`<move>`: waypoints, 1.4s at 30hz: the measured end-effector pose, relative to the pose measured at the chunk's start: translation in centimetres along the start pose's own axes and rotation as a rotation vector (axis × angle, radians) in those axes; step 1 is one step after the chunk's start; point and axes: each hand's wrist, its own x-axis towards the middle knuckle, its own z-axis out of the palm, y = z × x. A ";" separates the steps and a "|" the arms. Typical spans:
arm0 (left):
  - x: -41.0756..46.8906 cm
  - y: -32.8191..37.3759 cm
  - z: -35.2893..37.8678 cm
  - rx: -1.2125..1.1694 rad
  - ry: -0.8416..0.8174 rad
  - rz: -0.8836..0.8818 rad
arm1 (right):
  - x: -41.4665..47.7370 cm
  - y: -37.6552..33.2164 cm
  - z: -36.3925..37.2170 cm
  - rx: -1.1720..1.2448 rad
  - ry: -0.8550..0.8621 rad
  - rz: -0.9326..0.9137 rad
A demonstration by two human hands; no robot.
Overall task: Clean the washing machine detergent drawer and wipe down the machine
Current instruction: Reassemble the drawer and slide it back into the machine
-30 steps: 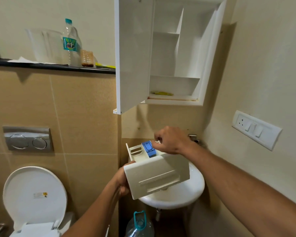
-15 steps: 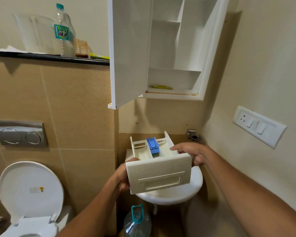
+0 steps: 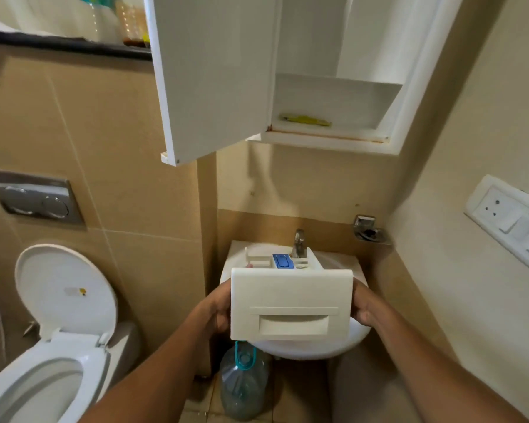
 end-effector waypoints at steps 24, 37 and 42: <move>-2.6 -8.6 -1.3 -0.307 0.437 0.104 | 6.6 -0.2 5.1 -0.260 -0.534 0.218; -26.1 -17.6 -7.5 -0.348 0.781 0.316 | -7.9 9.3 23.9 -0.346 -0.762 0.312; -38.8 -22.6 -11.4 -0.427 0.954 0.394 | -16.5 14.1 34.8 -0.387 -0.927 0.262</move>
